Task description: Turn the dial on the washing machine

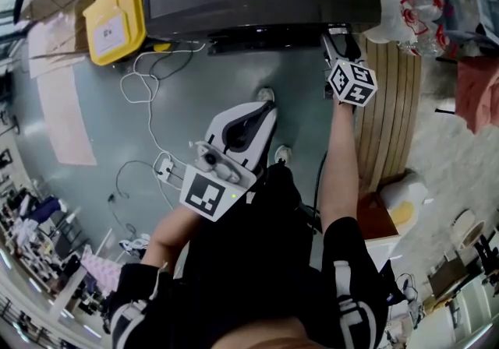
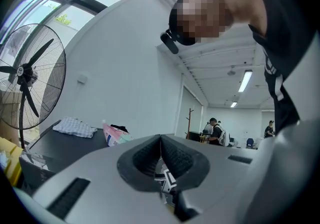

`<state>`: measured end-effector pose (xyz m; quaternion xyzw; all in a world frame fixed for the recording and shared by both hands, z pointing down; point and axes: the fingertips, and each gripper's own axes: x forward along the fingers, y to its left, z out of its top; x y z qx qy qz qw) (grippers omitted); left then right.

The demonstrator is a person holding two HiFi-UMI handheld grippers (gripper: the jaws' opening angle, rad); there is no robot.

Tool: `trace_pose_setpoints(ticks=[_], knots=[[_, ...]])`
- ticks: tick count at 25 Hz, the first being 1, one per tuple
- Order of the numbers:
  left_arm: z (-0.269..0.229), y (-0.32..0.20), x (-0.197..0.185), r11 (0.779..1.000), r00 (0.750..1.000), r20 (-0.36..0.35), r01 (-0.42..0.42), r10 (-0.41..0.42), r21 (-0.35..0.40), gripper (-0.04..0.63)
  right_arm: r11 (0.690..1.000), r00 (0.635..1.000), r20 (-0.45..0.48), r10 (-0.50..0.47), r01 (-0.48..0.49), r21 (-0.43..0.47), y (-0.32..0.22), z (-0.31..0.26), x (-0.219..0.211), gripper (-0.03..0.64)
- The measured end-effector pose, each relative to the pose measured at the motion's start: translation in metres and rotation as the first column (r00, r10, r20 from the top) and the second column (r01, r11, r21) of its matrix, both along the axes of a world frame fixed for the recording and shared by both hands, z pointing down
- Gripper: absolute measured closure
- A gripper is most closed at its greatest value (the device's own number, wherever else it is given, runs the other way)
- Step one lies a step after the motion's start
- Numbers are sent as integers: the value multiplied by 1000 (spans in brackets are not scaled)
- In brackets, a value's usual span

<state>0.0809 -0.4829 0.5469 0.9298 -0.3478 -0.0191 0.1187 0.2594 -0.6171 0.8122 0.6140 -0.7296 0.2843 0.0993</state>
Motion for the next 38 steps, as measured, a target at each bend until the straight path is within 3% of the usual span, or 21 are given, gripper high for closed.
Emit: trace_pose_setpoints(ticks=[3, 10, 16, 21, 31, 38], knots=[[-7, 5, -1, 1000, 1000, -7, 7, -7, 11, 574, 1000, 998, -66, -8, 7, -6, 6, -3, -2, 295], [-46, 67, -12, 998, 998, -20, 60, -60, 23, 574, 1000, 996, -90, 4, -6, -16, 82, -56, -12, 298], [-120, 172, -25, 986, 989, -37, 143, -140, 85, 574, 999, 995, -99, -24, 28, 44, 199, -171, -41, 513], [-169, 259, -35, 973, 979, -52, 202, -198, 113, 574, 992, 997, -77, -22, 31, 120, 292, -262, -51, 577], [-216, 352, -83, 954, 960, -65, 278, -272, 114, 574, 954, 994, -82, -70, 91, 285, 436, -392, -106, 591], [-219, 383, -130, 950, 956, -71, 291, -284, 116, 574, 936, 991, -77, -107, 126, 327, 502, -430, -153, 591]])
